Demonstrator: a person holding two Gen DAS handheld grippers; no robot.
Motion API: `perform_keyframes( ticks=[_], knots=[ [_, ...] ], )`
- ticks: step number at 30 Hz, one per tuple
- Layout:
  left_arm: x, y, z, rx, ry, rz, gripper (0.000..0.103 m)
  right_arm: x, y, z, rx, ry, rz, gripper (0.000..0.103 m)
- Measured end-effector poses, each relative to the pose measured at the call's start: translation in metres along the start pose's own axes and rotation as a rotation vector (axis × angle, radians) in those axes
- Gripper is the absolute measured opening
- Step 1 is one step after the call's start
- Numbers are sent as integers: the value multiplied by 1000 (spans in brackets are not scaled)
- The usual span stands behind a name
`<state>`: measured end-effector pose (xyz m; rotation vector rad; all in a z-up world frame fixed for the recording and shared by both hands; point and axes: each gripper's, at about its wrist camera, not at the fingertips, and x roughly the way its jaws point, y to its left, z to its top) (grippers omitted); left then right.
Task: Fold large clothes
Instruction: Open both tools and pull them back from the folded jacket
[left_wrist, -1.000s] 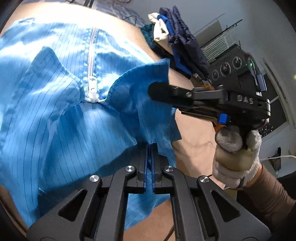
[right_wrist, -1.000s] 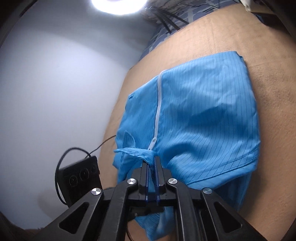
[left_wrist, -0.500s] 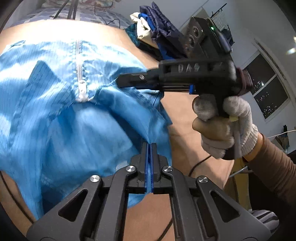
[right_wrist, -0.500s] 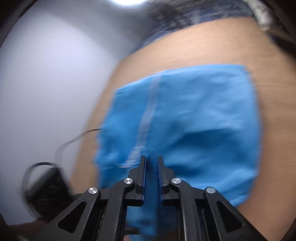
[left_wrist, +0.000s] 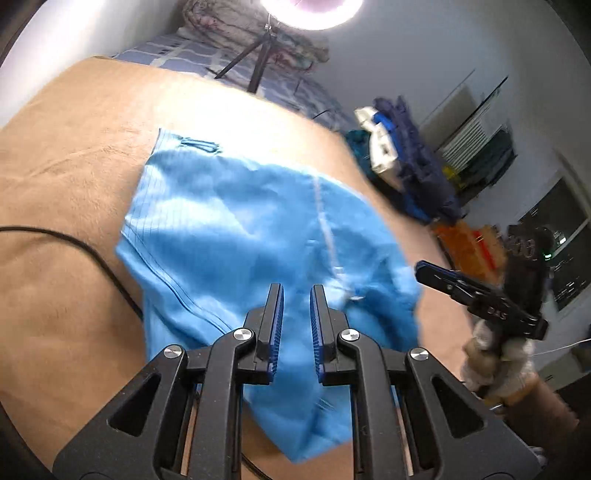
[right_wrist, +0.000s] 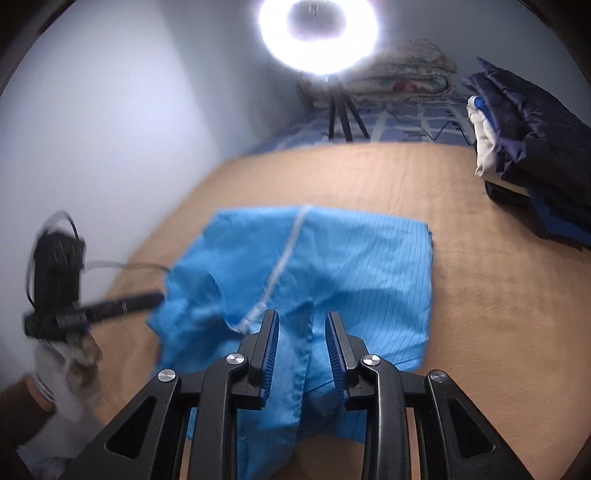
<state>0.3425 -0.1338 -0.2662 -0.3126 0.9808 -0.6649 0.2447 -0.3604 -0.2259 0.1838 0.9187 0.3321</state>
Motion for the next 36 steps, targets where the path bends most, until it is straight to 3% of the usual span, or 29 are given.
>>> perform_keyframes(
  ticks=[4, 6, 9, 14, 18, 23, 27, 31, 36],
  knots=[
    [36, 13, -12, 9, 89, 83, 12, 29, -6, -9, 13, 66, -74, 28],
    [36, 19, -19, 4, 89, 67, 12, 47, -17, -23, 33, 147, -83, 25],
    [18, 22, -18, -1, 98, 44, 12, 37, -18, -25, 16, 154, -66, 26],
    [-29, 32, 16, 13, -1, 61, 12, -2, -31, -3, 38, 61, 7, 33],
    [-32, 35, 66, 32, -57, 98, 12, -14, -40, 36, 1, -36, -36, 35],
    [13, 22, 106, 112, -25, 138, 12, 15, -45, 81, -24, -43, -35, 35],
    [63, 14, 118, 159, 25, 143, 12, 51, -53, 102, 8, -29, -7, 33],
    [107, 9, 121, 207, 81, 168, 12, 86, -41, 110, -51, 17, 3, 31],
    [131, 26, 114, 194, 120, 181, 12, 120, -23, 100, -157, 100, 0, 29]
  ],
)
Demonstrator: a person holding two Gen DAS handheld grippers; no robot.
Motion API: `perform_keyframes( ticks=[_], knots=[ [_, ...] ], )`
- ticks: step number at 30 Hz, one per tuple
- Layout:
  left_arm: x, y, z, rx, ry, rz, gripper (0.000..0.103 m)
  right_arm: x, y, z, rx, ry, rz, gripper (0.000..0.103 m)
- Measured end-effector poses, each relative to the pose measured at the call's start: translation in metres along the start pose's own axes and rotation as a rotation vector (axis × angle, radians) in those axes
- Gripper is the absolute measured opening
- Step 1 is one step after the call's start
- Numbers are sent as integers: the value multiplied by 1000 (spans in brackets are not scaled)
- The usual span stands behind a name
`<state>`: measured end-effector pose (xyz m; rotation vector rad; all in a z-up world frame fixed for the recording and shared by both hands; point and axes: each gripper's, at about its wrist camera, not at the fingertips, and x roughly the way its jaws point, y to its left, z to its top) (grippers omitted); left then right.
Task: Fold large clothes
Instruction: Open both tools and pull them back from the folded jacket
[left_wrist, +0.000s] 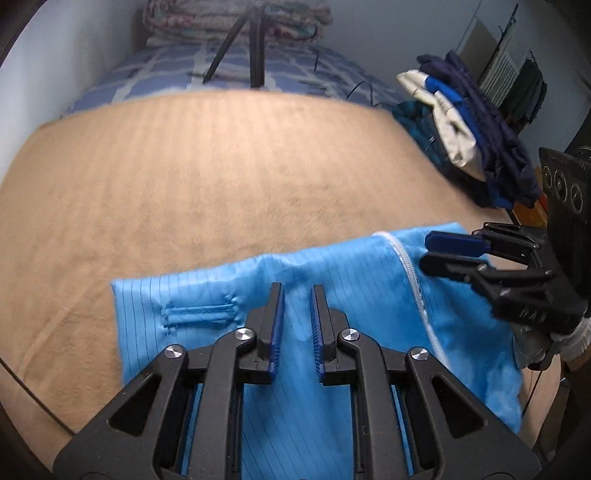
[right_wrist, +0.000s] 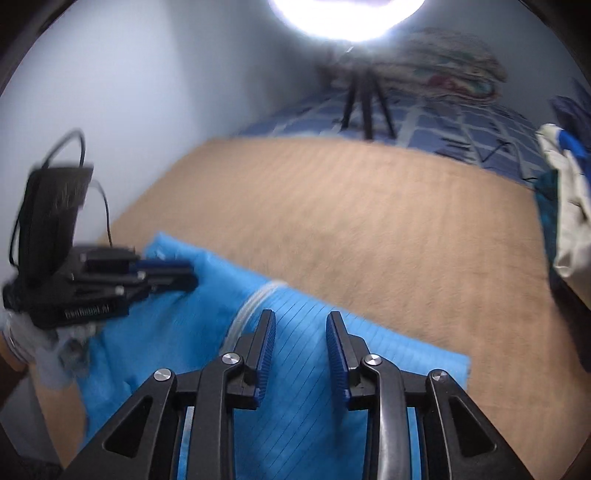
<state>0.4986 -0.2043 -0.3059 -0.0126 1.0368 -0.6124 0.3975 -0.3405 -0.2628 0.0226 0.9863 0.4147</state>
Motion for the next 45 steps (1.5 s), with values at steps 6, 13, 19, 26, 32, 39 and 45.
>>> perform_keyframes(
  ticks=[6, 13, 19, 26, 32, 39, 45],
  knots=[
    [1, 13, -9, -39, 11, -29, 14, 23, -1, -10, -18, 111, -40, 26],
    [-45, 36, -36, -83, -9, 21, 14, -46, -36, -41, 156, 9, 3, 30],
    [-53, 36, -72, -97, 0, 55, 14, -60, -25, -113, 145, 89, -73, 22],
    [-137, 13, -92, -144, -78, 72, 14, -118, 2, -132, 141, 98, -167, 24],
    [-302, -8, -124, -165, -308, 14, 14, -230, 31, -136, 148, -86, -190, 36],
    [-485, -42, -148, -96, -525, 68, 44, -372, 73, -133, 87, -288, -217, 45],
    [-567, -41, -160, -94, -606, 80, 73, -484, 90, -120, 29, -449, -289, 72]
  ],
)
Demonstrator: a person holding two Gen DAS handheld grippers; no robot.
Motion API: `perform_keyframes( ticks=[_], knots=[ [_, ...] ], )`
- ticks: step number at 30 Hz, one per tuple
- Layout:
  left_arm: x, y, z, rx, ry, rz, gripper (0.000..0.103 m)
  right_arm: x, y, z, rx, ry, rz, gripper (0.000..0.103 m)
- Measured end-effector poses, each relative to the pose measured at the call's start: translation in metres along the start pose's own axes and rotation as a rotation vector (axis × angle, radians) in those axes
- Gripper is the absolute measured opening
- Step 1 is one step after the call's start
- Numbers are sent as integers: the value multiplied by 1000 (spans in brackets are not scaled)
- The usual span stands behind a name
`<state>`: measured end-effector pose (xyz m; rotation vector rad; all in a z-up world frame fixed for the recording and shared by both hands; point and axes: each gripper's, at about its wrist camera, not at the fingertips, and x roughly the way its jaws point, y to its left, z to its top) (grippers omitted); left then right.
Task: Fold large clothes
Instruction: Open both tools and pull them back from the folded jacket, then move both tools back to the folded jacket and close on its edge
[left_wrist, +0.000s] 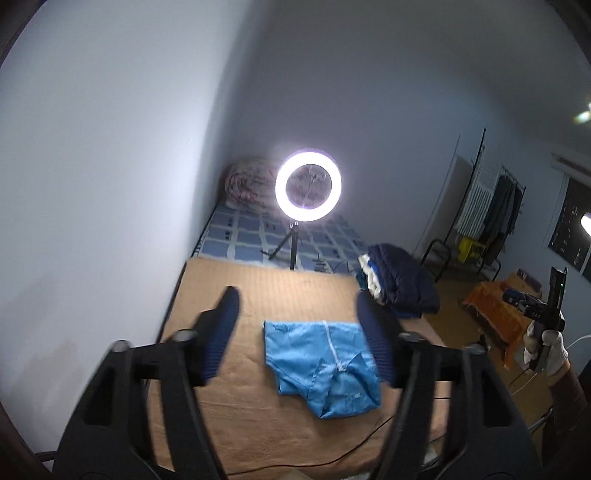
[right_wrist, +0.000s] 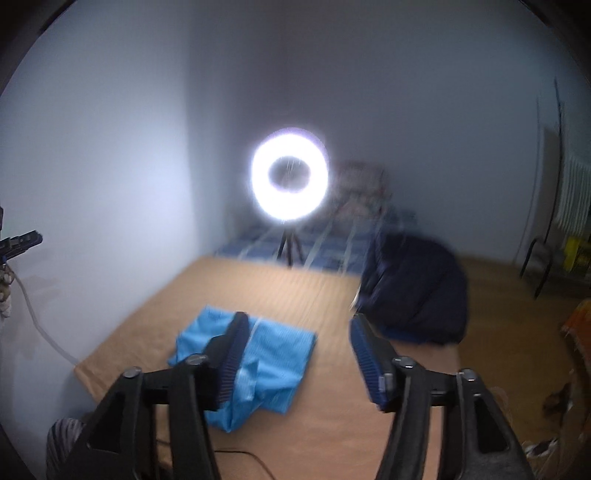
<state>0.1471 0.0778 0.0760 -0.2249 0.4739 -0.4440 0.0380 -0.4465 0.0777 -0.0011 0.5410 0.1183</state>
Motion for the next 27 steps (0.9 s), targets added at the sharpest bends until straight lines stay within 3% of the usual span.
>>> perform_keyframes(
  ticks=[3, 7, 9, 10, 13, 17, 21, 27],
  knots=[
    [10, 20, -4, -26, 28, 29, 73, -15, -7, 14, -25, -39, -33, 86],
    [41, 49, -22, -110, 111, 50, 72, 4, -13, 13, -24, 24, -83, 85],
    [42, 54, -24, -99, 114, 45, 73, 9, -14, 14, -31, 77, -73, 73],
    [39, 55, -23, -83, 100, 52, 73, 6, -11, 16, -49, 89, -70, 73],
    [45, 62, -27, -89, 128, 27, 73, -14, -3, 25, -106, 55, -88, 84],
    [93, 83, -49, -222, 233, -62, 76, -2, -7, 17, -45, 79, -35, 100],
    [165, 107, -85, -390, 350, -115, 76, 64, -16, -17, 24, 176, 18, 100],
    [267, 124, -140, -539, 486, -142, 76, 155, -30, -72, 157, 289, 141, 98]
  ],
)
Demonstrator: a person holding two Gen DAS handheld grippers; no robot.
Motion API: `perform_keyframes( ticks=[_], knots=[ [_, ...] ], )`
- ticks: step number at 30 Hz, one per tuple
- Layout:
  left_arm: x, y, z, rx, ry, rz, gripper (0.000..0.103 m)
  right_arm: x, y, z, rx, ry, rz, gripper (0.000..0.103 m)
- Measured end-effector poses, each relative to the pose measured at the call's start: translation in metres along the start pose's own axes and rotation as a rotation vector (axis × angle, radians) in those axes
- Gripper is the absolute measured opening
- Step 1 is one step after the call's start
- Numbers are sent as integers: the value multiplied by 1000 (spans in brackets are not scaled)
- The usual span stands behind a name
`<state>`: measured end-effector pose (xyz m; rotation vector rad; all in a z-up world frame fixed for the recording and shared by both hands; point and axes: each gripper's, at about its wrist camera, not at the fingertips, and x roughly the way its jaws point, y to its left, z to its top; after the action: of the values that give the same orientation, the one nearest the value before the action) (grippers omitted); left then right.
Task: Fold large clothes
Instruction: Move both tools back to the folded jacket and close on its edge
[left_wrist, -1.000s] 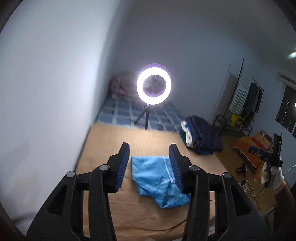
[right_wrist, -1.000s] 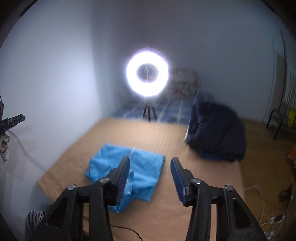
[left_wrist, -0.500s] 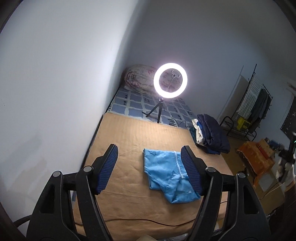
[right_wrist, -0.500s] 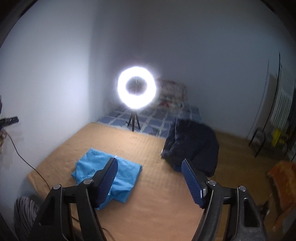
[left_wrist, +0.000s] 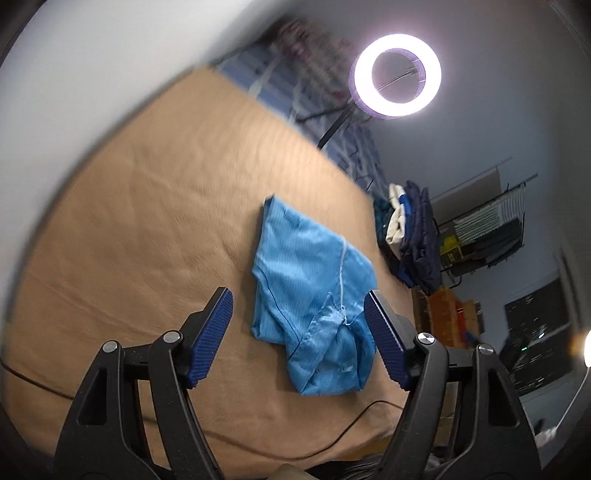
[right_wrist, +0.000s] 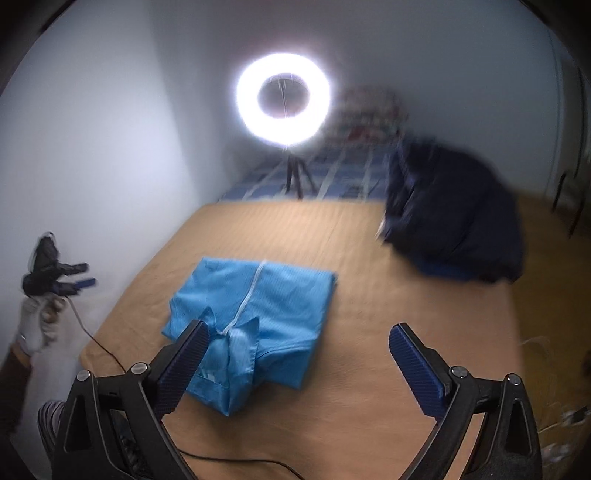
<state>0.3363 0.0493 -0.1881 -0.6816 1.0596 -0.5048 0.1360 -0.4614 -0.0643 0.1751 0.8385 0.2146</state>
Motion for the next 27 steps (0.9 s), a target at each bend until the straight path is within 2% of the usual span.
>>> perform_keyframes(
  ticks=[5, 9, 15, 20, 23, 27],
  knots=[
    [68, 26, 2, -84, 78, -33, 76, 73, -29, -20, 133, 75, 108, 97],
    [118, 47, 4, -159, 127, -58, 76, 127, -56, -34, 265, 133, 184, 92],
    [164, 66, 11, -237, 162, -105, 76, 184, -91, -58, 433, 201, 258, 83],
    [187, 66, 19, -237, 184, -137, 76, 215, -107, -73, 525, 226, 321, 74],
    [197, 60, 26, -216, 197, -152, 75, 223, -112, -73, 557, 202, 373, 73],
    [214, 46, 30, -163, 230, -137, 65, 234, -113, -72, 596, 197, 450, 64]
  ],
)
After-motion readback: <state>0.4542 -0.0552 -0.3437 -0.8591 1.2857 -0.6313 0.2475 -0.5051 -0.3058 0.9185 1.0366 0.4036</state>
